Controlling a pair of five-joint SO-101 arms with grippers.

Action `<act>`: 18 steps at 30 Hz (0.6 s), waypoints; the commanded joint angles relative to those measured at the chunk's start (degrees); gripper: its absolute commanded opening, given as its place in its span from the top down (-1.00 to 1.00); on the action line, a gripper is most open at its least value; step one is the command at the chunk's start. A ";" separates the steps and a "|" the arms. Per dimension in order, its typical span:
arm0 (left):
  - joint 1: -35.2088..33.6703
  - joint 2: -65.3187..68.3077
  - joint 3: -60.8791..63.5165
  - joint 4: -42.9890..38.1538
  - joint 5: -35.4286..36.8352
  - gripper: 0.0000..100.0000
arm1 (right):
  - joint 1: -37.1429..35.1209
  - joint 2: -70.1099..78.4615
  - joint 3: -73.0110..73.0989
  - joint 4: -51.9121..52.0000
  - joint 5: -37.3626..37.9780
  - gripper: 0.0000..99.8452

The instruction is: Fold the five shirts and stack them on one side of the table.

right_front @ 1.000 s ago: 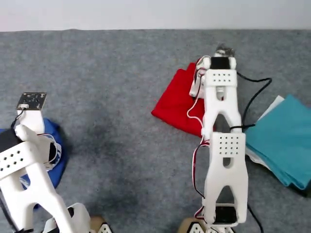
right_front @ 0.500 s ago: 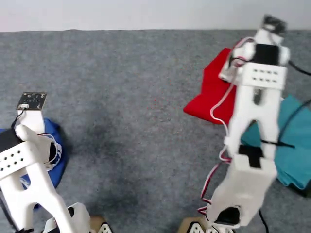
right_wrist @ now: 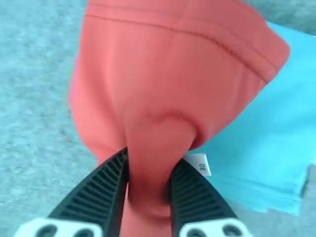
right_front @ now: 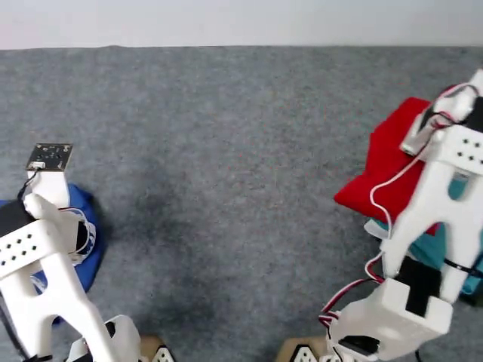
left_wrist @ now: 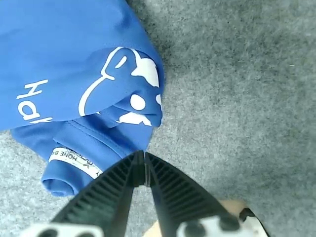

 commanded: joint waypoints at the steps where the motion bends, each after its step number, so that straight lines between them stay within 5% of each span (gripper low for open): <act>1: 0.09 -1.41 -0.57 -0.88 -0.35 0.99 | 4.00 -1.98 -0.26 2.15 5.27 0.98; 18: 0.18 -1.41 -0.13 -0.88 -0.09 0.99 | 15.96 10.51 -0.26 -9.27 16.44 0.95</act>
